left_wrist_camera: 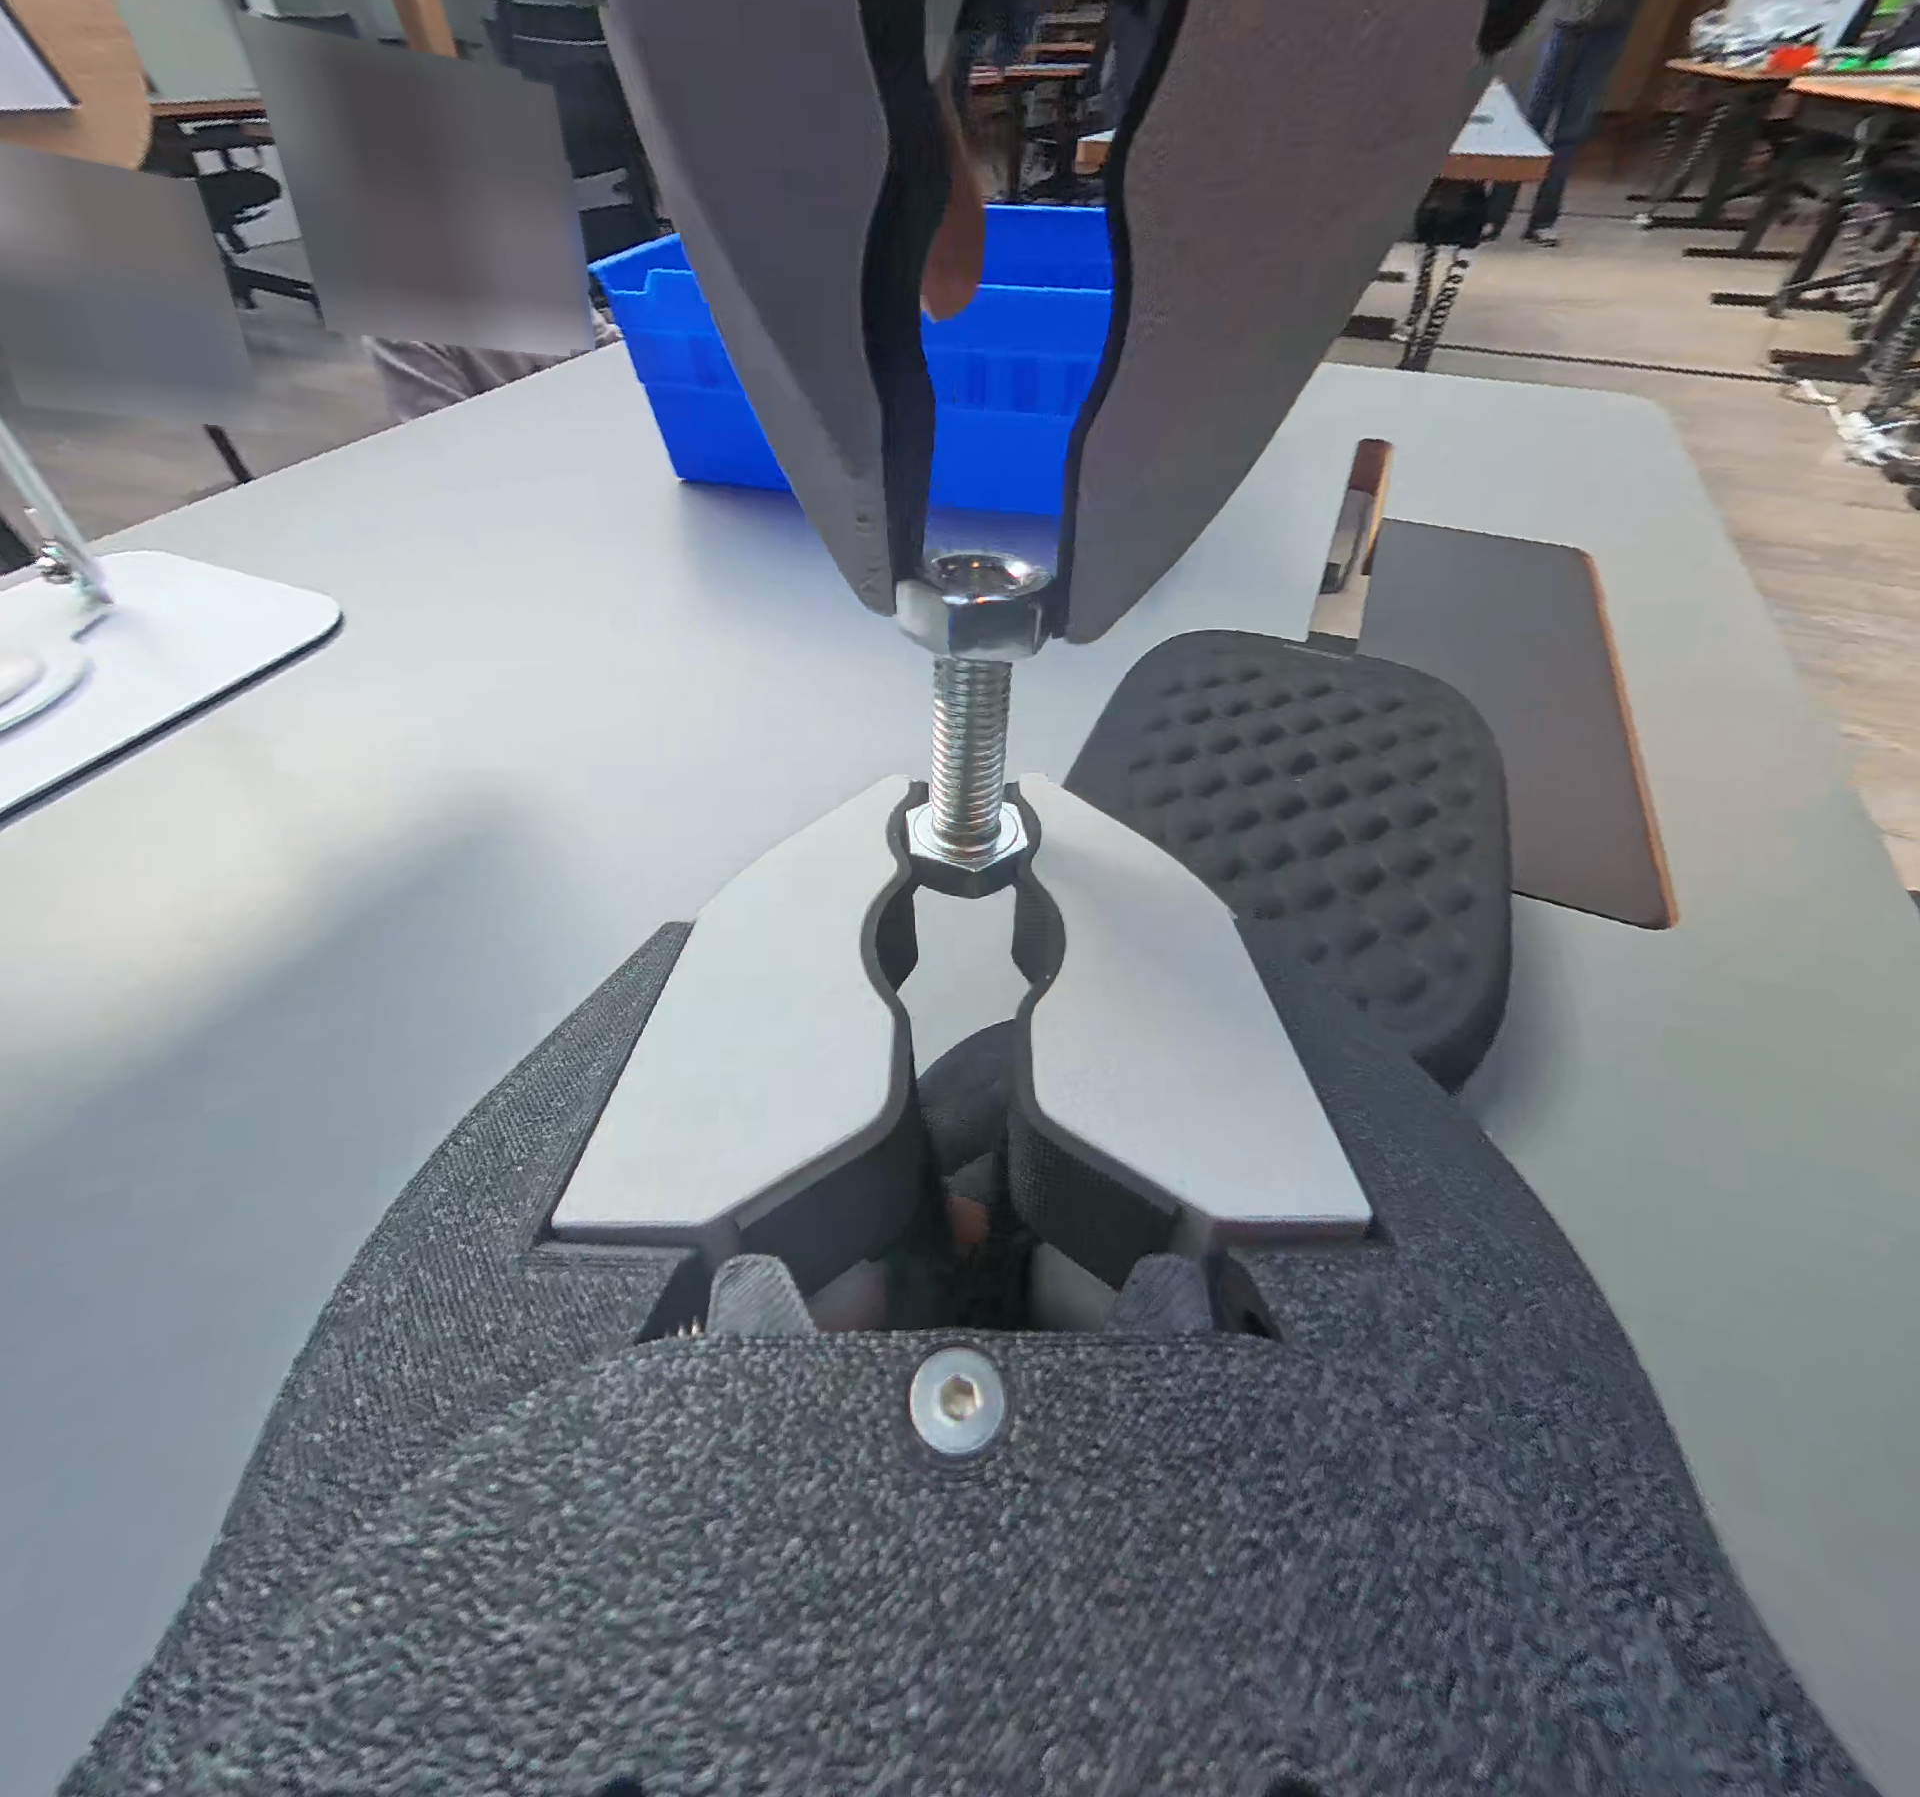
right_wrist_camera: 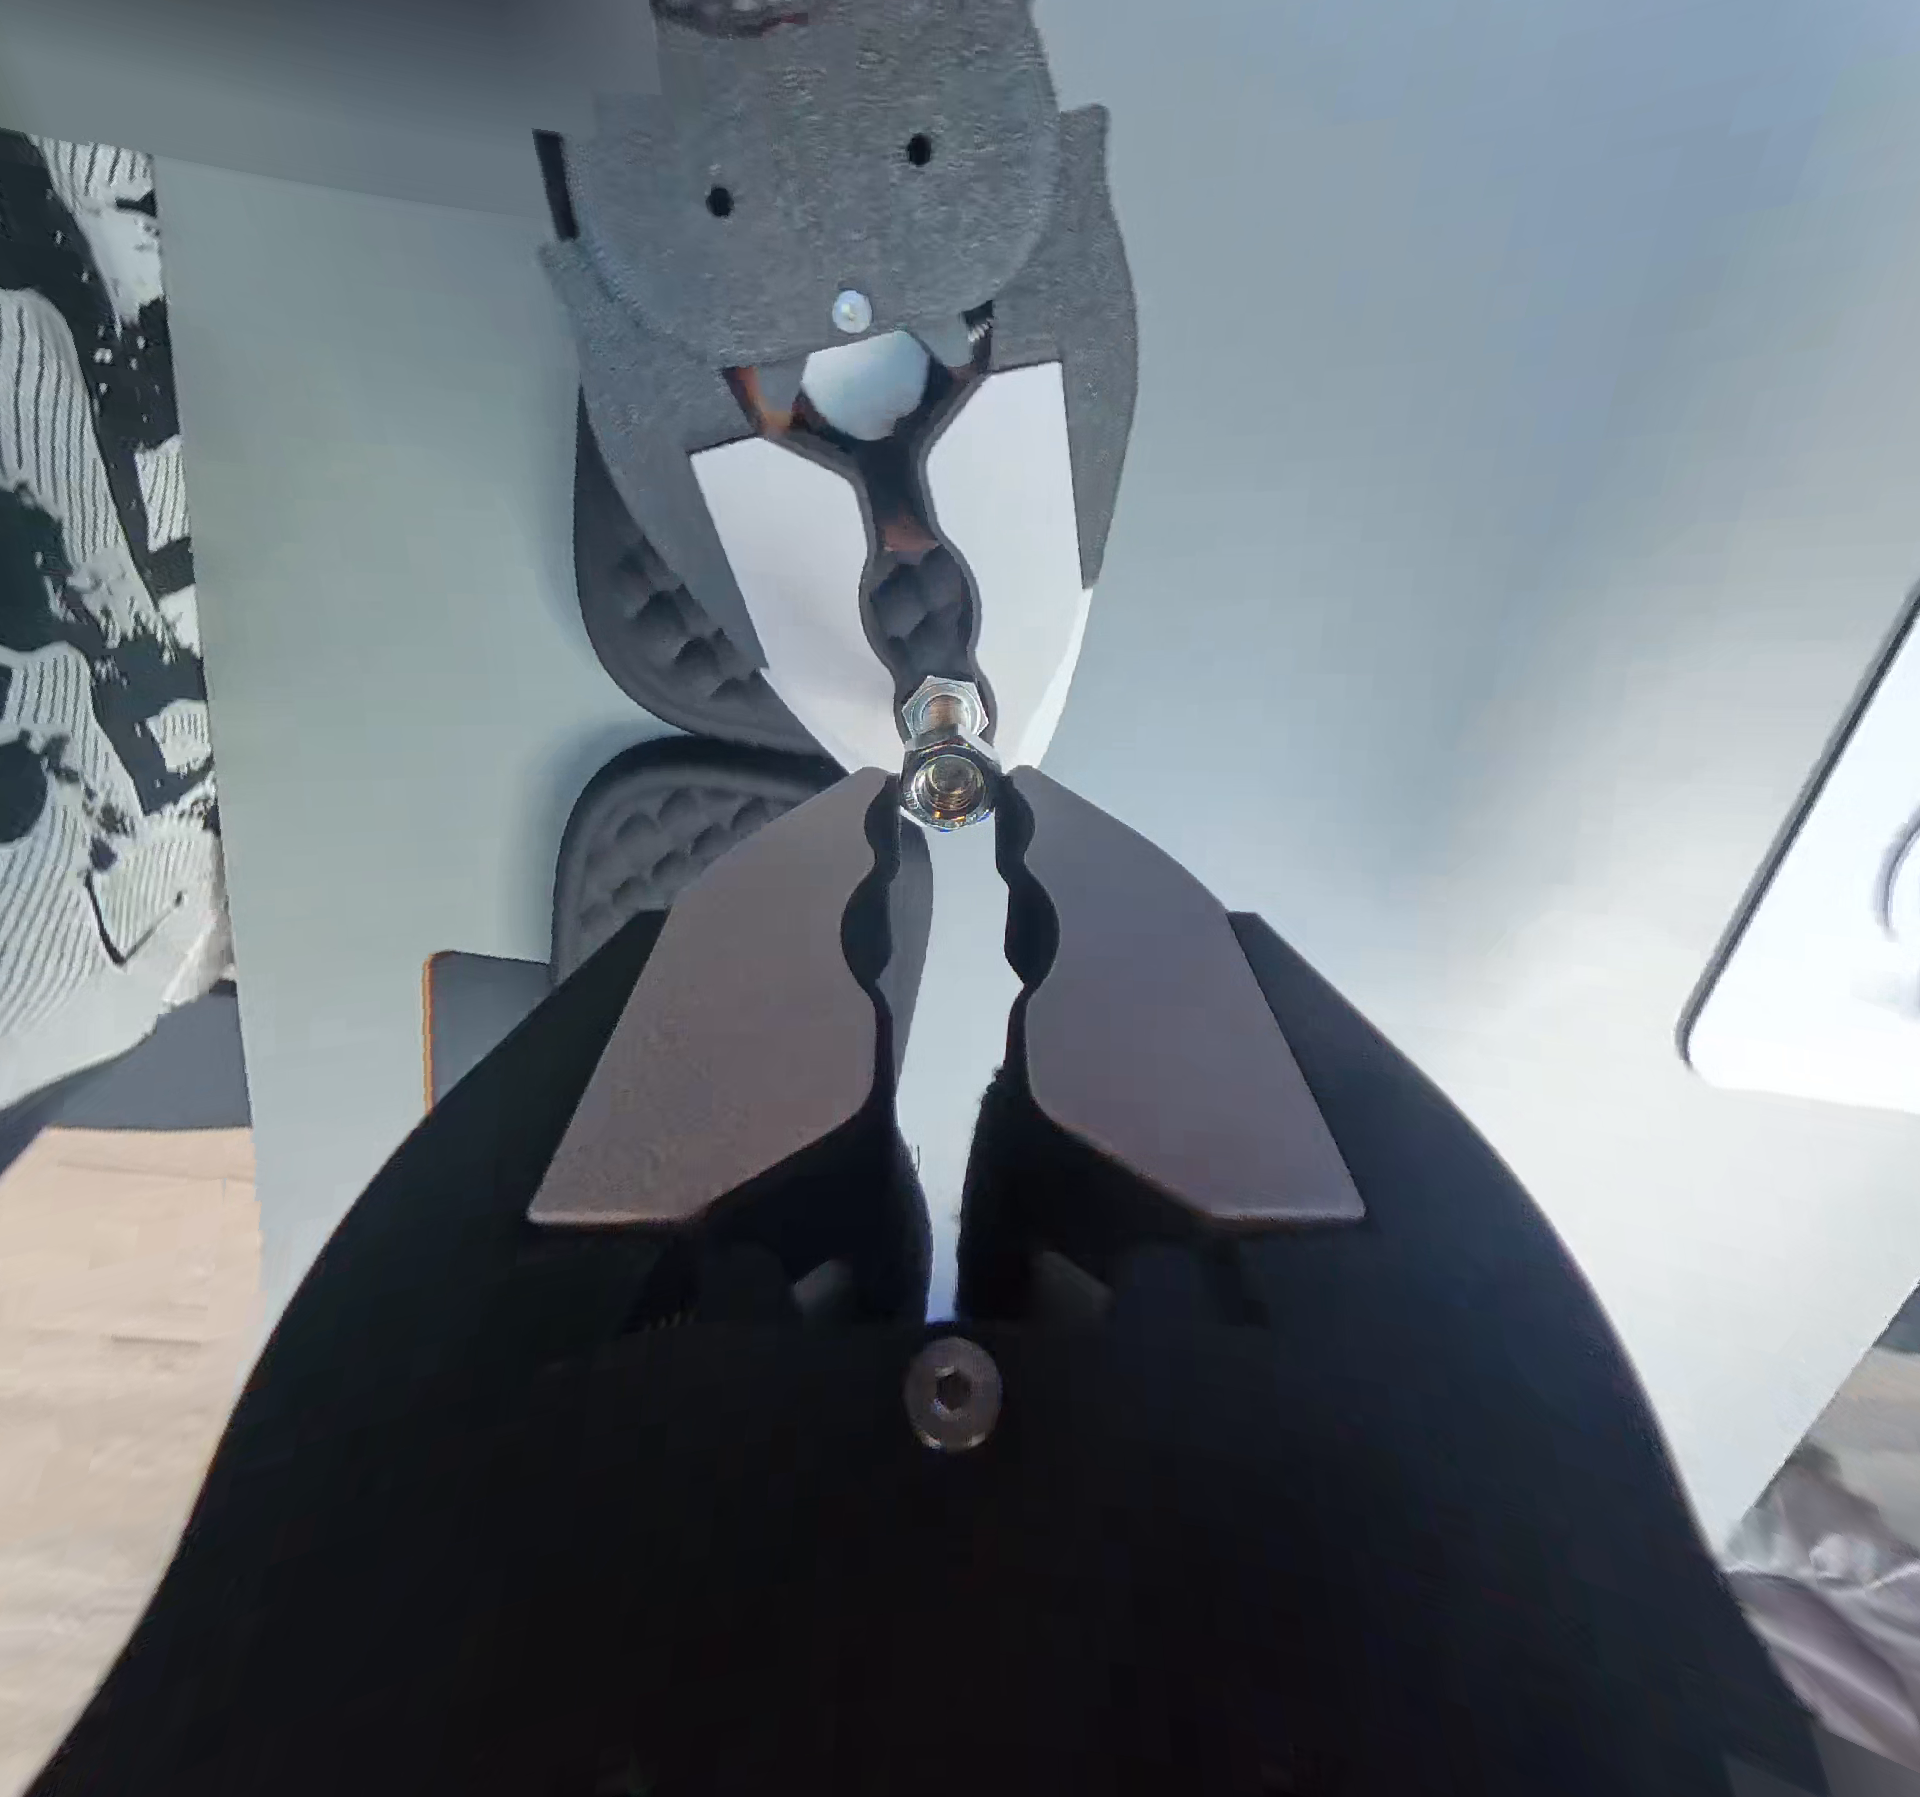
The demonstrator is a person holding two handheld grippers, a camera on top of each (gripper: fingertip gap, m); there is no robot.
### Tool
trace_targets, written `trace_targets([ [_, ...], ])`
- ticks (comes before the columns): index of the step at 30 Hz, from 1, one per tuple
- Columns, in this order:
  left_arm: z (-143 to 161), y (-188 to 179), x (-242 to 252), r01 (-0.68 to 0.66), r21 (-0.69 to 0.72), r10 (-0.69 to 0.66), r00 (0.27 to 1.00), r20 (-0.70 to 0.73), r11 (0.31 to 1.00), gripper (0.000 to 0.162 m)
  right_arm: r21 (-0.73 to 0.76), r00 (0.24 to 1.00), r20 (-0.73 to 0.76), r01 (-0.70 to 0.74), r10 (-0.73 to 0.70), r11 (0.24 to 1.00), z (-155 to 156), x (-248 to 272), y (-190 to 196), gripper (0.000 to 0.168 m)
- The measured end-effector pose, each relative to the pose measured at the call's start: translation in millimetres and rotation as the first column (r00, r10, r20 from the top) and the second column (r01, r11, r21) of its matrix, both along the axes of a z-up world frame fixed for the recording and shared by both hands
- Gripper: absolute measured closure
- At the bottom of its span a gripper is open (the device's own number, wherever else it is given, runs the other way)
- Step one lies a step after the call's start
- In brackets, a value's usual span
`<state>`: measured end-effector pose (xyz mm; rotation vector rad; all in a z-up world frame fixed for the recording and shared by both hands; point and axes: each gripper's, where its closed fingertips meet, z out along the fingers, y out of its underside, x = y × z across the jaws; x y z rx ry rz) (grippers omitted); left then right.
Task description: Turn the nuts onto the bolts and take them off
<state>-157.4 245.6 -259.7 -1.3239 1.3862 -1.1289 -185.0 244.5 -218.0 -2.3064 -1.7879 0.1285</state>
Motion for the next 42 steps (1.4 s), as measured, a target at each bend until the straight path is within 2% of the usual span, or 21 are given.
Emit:
trace_targets([
  [2, -1, 4, 1, -0.043, 0.026, 0.044, 0.999, -0.008, 0.999, 0.148, 0.0, 0.995, -0.013, 0.096, -0.096, 0.995, -1, 1, 0, 0.152],
  [4, -3, 3, 2, -0.043, 0.043, 0.044, 0.999, -0.018, 0.998, 0.148, 0.005, 0.991, -0.014, 0.135, -0.135, 0.991, -2, 2, -1, 0.152],
  [8, -1, 1, 1, -0.024, 0.023, 0.024, 1.0, -0.007, 0.999, 0.148, 0.021, 0.992, -0.016, 0.124, -0.124, 0.992, 0, -1, 0, 0.15],
  [11, -2, -1, 1, -0.002, 0.023, 0.002, 1.0, -0.012, 1.0, 0.148, 0.028, 0.996, -0.02, 0.087, -0.086, 0.996, 3, -5, 2, 0.135],
  [13, -2, -3, 1, 0.005, 0.03, -0.005, 1.0, -0.011, 1.0, 0.148, 0.037, 0.999, -0.04, -0.003, 0.005, 0.999, 9, -11, 1, 0.134],
  [15, -1, -4, 1, 0.025, 0.018, -0.025, 1.0, -0.007, 1.0, 0.148, 0.045, 0.985, -0.038, -0.169, 0.171, 0.985, 13, -13, -2, 0.133],
  [18, 2, -8, -1, 0.072, -0.014, -0.072, 0.997, 0.016, 0.997, 0.148, 0.073, 0.881, -0.055, -0.466, 0.47, 0.882, 19, -14, -11, 0.131],
  [21, 7, -11, -4, 0.126, -0.057, -0.123, 0.991, 0.051, 0.99, 0.148, 0.117, 0.768, -0.053, -0.63, 0.638, 0.768, 21, -14, -10, 0.137],
  [24, 10, -14, -7, 0.179, -0.091, -0.173, 0.982, 0.075, 0.98, 0.148, 0.088, 0.691, -0.056, -0.716, 0.721, 0.693, 18, -13, -11, 0.138],
  [28, 11, -20, -8, 0.231, -0.102, -0.224, 0.971, 0.08, 0.967, 0.149, 0.035, 0.631, -0.017, -0.775, 0.776, 0.631, 8, -9, -6, 0.136],
  [31, 10, -21, -8, 0.245, -0.103, -0.238, 0.968, 0.077, 0.964, 0.149, 0.018, 0.611, -0.027, -0.791, 0.791, 0.612, 3, -12, -7, 0.149],
  [33, 9, -22, -8, 0.248, -0.104, -0.241, 0.968, 0.072, 0.963, 0.149, 0.018, 0.629, -0.03, -0.776, 0.776, 0.63, 2, -13, -7, 0.15],
  [36, 10, -19, -7, 0.224, -0.097, -0.218, 0.973, 0.072, 0.97, 0.148, 0.003, 0.737, -0.029, -0.675, 0.675, 0.737, 2, -12, -6, 0.15],
  [39, 9, -14, -6, 0.178, -0.089, -0.172, 0.983, 0.068, 0.98, 0.148, -0.014, 0.868, 0.001, -0.497, 0.497, 0.868, 1, -9, -3, 0.151],
  [42, 8, -8, -5, 0.113, -0.067, -0.109, 0.992, 0.06, 0.991, 0.148, -0.013, 0.977, 0.026, -0.213, 0.213, 0.977, 1, -7, 0, 0.151],
])
